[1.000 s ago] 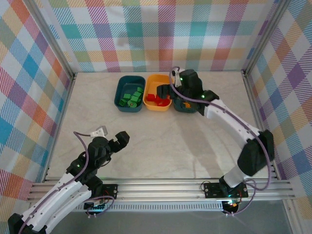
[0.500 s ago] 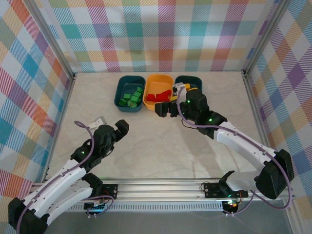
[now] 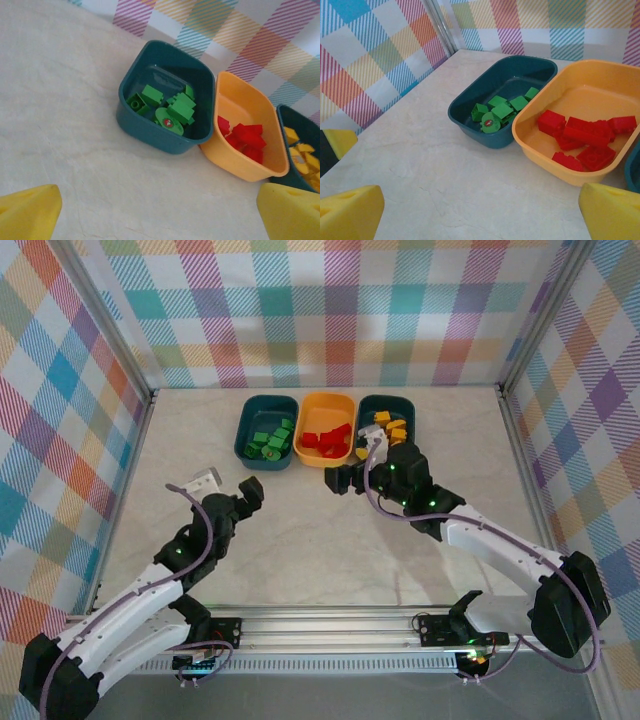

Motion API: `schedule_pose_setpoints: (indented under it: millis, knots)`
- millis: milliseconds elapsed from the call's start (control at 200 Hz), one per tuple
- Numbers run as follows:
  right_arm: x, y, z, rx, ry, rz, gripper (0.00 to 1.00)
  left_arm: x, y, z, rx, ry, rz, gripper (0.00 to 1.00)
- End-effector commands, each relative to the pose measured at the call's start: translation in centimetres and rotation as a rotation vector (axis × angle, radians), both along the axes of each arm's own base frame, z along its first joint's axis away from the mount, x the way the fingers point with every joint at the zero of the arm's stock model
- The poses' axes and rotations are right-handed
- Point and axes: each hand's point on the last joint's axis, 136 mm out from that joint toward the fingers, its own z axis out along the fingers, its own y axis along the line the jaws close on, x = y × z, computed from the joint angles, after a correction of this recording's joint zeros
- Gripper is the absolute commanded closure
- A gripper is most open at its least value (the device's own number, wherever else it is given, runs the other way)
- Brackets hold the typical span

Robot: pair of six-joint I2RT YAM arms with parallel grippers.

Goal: Sort the legos into containers by color

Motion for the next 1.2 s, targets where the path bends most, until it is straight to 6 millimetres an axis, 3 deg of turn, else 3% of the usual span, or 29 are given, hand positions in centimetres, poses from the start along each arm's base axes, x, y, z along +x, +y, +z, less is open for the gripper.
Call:
schedule_pose_setpoints:
  millis: [0,225,360,535,625,900,1040,1110,1130,1195]
  knots:
    - [0.0,0.1,2.2,-0.015,-0.162,0.04,0.0,0.9,0.0,2.5,0.219,-0.178,-0.038,0.0]
    - [0.7,-3.4,-0.2,-0.062,-0.163,-0.049,0.0,2.8,1.1,0.7,0.424,-0.152,-0.023,0.0]
    - [1.6,-7.2,-2.5,-0.118,-0.154,-0.175,0.0,3.5,4.0,-0.8,0.401,-0.147,0.037,0.0]
    - [2.0,-12.7,-5.6,-0.28,-0.197,-0.381,0.0,3.7,8.4,-4.0,0.336,-0.091,0.127,0.0]
    - [2.0,-14.4,-6.2,-0.3,-0.223,-0.439,0.0,4.3,9.8,-6.2,0.308,-0.04,0.164,0.0]
    - [2.4,-17.3,-6.2,-0.295,-0.262,-0.562,0.0,10.0,7.0,-8.9,0.393,0.128,-0.024,0.0]
    - [1.5,-17.9,-6.6,-0.306,-0.309,-0.547,0.0,10.3,6.2,-9.9,0.439,0.089,-0.084,0.0]
    - [1.1,-18.2,-6.7,-0.325,-0.323,-0.534,0.0,9.8,7.5,-11.1,0.413,0.046,-0.01,0.0]
    - [1.1,-18.3,-6.7,-0.329,-0.327,-0.532,0.0,10.0,7.9,-10.6,0.41,0.014,0.017,0.0]
    - [1.0,-18.3,-7.0,-0.341,-0.34,-0.515,0.0,10.5,7.7,-11.0,0.409,0.074,-0.006,0.0]
